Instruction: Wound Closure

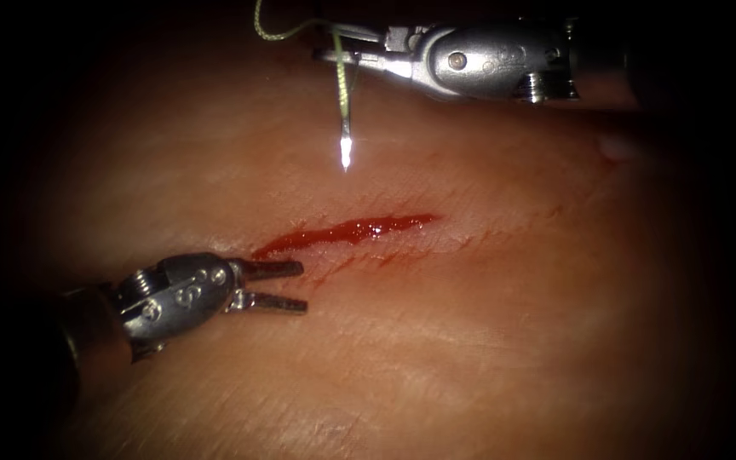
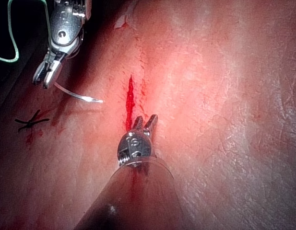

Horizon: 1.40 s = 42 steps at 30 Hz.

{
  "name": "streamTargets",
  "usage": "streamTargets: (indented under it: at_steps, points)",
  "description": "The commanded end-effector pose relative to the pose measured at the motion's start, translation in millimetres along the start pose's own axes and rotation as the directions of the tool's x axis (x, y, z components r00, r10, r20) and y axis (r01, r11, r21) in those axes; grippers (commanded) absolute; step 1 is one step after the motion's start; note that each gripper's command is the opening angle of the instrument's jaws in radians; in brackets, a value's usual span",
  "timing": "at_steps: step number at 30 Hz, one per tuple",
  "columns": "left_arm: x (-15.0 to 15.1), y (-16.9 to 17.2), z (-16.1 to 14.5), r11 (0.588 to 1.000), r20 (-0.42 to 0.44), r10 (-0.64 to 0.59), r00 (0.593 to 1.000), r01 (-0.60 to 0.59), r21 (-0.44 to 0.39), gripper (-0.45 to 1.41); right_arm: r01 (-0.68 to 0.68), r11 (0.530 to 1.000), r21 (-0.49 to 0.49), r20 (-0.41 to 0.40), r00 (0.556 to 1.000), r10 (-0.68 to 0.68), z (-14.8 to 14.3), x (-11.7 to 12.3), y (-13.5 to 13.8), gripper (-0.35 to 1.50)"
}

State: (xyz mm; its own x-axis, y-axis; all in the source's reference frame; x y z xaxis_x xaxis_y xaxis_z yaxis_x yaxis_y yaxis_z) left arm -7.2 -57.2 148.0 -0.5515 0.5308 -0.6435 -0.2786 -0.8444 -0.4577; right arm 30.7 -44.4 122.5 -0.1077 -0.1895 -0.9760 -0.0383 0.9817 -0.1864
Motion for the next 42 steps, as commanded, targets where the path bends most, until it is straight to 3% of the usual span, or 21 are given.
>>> streamTargets:
  at_steps: [1, 6, 25, 35, 42]
  points:
    - [-0.2, -0.3, 0.8, 1.0, 0.0, 0.002, 1.0, -0.002, -0.005, 0.24, 0.005, 1.0, -0.002, -0.012, 1.0, -0.005, 1.2, -0.6, 0.6, -0.35]
    - [-0.2, 0.2, 1.2, 1.0, 0.0, 0.001, 1.0, -0.001, -0.004, 0.1, 0.012, 1.0, -0.025, -0.027, 1.0, -0.012, 2.0, -0.8, 0.6, -0.35]
    - [-1.5, -0.6, 2.9, 0.999, 0.014, 0.016, 1.0, -0.016, -0.032, 0.16, 0.029, 0.999, -0.017, -0.046, 0.999, -0.029, 1.9, -2.9, -1.4, -0.35]
    - [-1.7, -0.7, 3.0, 0.999, 0.015, 0.019, 1.0, -0.018, -0.043, 0.14, 0.081, 0.996, 0.021, -0.102, 0.992, -0.078, 3.9, -2.8, -2.8, -0.35]
    - [-1.7, -0.7, 3.0, 0.999, 0.016, 0.019, 1.0, -0.019, -0.047, 0.1, 0.128, 0.991, 0.035, -0.108, 0.986, -0.124, 3.0, -3.4, -3.0, -0.35]
